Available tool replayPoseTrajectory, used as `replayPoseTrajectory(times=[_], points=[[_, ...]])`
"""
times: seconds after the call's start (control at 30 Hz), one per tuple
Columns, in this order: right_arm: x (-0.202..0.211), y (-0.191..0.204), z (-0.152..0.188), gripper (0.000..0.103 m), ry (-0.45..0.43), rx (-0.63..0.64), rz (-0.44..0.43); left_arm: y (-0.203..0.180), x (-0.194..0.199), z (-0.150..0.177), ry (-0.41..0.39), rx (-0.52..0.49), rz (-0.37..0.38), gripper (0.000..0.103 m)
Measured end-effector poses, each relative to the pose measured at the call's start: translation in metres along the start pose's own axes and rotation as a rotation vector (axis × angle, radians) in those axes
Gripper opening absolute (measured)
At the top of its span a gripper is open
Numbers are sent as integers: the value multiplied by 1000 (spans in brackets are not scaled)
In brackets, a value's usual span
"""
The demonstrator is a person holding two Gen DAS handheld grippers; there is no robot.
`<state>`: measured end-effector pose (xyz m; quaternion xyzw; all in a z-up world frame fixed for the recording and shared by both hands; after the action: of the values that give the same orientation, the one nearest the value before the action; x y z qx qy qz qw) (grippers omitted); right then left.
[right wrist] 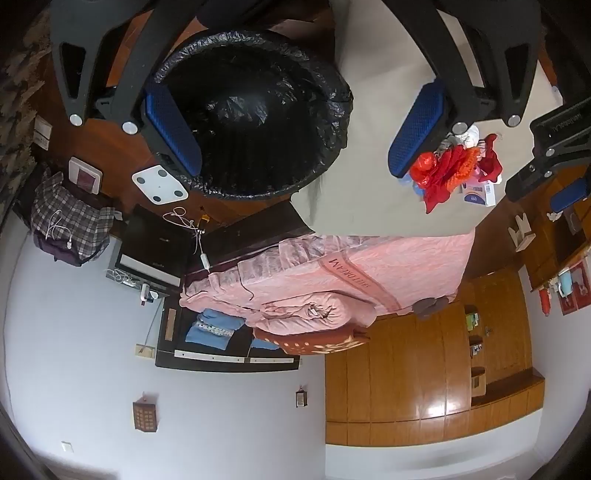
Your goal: Collect trash
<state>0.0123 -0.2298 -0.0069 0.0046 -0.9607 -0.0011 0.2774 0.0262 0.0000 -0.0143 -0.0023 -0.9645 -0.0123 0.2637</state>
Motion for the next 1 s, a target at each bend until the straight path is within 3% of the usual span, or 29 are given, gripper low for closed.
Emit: replayPoseTrajectory(times=[0.43, 1.0], points=[[3, -14, -4, 98, 3, -17, -7, 0, 0, 0, 0, 0, -1, 97], [1, -4, 2, 98, 1, -14, -1, 0, 0, 0, -1, -2, -1, 97]])
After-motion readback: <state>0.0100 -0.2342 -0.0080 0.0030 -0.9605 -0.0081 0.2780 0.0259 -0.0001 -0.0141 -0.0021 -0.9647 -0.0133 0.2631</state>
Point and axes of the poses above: each gripper's, at about its wrist camera, not at the fingertips, and x roughly against the way its jaws point, y to its left, z to its underside, the point moved 3 cm from there along -x, roughly the way its jaws point, and after that the axes turned 2 degrees about y, right-handed, at the moved point
